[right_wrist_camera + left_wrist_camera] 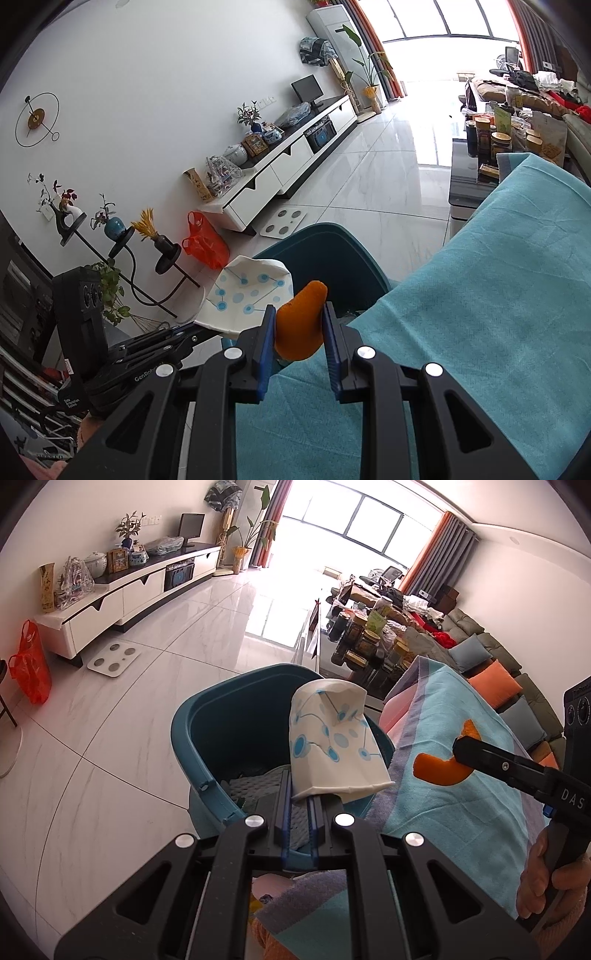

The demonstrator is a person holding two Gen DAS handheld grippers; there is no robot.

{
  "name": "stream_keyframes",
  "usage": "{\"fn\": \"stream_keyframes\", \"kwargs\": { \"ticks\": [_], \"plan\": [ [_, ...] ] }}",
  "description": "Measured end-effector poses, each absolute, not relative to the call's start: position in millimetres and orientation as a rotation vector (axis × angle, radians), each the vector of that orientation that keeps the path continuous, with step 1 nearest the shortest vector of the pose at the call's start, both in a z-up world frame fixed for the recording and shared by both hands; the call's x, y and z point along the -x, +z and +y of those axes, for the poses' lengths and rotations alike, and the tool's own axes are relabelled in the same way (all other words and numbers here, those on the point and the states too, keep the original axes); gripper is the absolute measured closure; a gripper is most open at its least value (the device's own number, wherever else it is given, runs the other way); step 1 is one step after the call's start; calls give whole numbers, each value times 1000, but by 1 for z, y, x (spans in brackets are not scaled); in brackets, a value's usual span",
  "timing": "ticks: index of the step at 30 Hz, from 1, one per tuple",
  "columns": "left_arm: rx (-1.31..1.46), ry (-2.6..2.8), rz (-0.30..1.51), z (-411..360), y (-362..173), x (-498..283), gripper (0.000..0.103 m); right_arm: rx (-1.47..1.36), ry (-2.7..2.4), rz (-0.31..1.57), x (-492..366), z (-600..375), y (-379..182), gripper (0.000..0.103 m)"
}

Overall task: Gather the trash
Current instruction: 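Carry the paper cup and orange piece over the teal wastebasket, then open both tools to drop the cup and orange piece into the wastebasket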

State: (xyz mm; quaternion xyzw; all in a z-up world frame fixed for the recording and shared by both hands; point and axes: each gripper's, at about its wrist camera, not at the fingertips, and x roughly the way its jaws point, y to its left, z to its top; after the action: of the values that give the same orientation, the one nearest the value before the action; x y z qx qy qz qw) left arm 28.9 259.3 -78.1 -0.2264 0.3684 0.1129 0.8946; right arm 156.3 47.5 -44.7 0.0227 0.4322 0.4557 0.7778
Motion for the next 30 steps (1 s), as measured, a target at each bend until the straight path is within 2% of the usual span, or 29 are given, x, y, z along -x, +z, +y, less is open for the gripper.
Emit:
{"fn": "stream_keyframes", "kwargs": {
  "ticks": [30],
  "plan": [
    [469, 288, 827, 262, -97, -51, 95, 27, 957, 996, -169, 96, -65, 78]
  ]
}}
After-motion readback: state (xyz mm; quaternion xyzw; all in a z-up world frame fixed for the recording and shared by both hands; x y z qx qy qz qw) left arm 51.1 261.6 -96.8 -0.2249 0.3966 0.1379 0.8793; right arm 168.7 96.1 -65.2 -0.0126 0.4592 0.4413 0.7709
